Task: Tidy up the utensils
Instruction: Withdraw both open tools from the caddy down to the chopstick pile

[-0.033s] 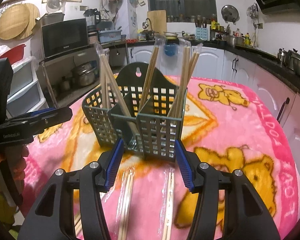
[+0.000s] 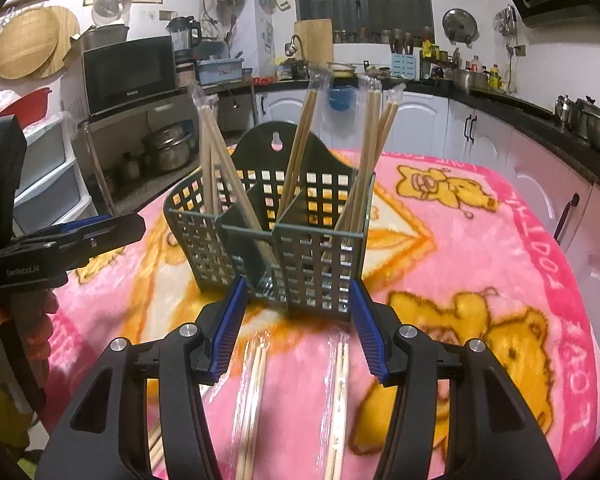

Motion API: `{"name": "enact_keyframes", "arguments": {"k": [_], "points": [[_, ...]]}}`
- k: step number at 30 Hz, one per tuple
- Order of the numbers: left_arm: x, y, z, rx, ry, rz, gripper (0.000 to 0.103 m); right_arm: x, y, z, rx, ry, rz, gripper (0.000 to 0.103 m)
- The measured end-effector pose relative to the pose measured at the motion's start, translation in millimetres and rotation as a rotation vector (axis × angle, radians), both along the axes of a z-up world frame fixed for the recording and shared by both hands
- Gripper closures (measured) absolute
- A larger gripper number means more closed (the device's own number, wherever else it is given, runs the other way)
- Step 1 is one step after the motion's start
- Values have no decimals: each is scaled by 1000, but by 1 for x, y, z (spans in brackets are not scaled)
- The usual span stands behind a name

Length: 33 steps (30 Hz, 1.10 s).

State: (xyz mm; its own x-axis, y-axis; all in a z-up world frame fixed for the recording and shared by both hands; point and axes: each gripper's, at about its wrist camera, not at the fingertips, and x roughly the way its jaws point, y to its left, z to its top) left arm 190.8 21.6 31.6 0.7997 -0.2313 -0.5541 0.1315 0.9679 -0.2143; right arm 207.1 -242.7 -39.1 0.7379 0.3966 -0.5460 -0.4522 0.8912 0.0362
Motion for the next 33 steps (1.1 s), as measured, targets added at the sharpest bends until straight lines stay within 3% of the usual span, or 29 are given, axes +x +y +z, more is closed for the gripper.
{"name": "enact_keyframes", "arguments": {"k": [21, 25, 27, 33], "points": [[5, -11, -31, 33, 88, -26, 12, -7, 4, -32, -49, 109, 37, 52], [7, -14, -39, 38, 115, -41, 22, -5, 8, -40, -58, 144, 50, 52], [9, -15, -44, 35, 134, -51, 35, -4, 11, -45, -62, 163, 60, 52], [20, -18, -59, 3, 208, -83, 57, -2, 20, -54, -84, 191, 87, 53]]}}
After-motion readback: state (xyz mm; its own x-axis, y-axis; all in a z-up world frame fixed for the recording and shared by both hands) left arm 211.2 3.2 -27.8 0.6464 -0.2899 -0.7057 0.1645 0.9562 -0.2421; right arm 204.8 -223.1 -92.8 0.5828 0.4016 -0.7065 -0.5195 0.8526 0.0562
